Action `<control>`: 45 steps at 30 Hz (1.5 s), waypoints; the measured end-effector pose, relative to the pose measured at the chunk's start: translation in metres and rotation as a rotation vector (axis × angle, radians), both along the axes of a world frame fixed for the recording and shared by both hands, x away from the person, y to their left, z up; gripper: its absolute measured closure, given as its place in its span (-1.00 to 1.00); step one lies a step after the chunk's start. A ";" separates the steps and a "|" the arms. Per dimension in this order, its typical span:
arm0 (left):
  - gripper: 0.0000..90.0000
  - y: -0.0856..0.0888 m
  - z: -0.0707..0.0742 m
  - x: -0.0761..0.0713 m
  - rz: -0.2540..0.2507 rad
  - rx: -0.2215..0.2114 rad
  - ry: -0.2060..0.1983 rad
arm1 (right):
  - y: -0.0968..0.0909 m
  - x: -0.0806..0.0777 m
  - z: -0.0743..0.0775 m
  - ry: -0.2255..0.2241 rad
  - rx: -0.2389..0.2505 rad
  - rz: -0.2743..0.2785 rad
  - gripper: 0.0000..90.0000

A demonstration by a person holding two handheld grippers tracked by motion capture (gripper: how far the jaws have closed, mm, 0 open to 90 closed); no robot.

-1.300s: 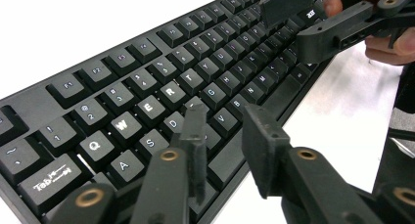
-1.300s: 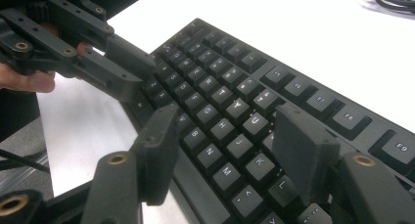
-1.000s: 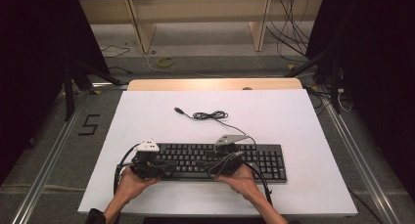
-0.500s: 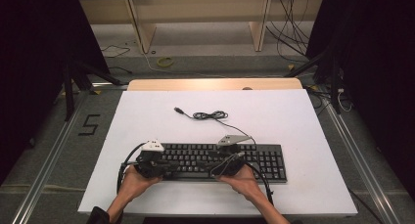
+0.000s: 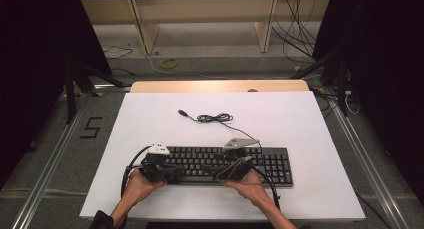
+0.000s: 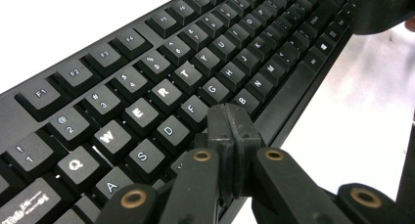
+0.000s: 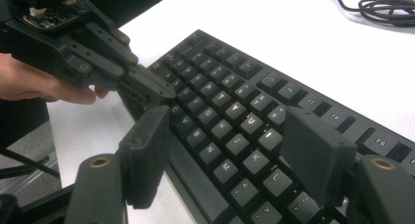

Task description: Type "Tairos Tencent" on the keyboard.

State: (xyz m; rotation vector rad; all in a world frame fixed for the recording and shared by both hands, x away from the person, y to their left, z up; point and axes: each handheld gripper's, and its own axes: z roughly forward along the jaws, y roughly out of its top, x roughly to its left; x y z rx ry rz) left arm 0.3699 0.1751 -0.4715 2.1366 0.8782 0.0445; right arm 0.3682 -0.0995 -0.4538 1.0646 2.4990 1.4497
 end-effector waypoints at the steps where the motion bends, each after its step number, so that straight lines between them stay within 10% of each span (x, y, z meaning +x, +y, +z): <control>1: 0.98 0.000 0.000 0.000 0.001 0.002 0.004 | 0.000 0.000 0.000 0.000 0.000 -0.001 -0.20; 16: 0.98 -0.004 -0.008 0.002 0.006 0.040 0.019 | 0.000 0.000 -0.001 0.006 -0.003 0.000 -0.20; 45: 0.53 0.010 0.005 0.006 0.060 -0.086 -0.001 | 0.002 -0.002 -0.002 0.009 -0.003 0.011 -0.20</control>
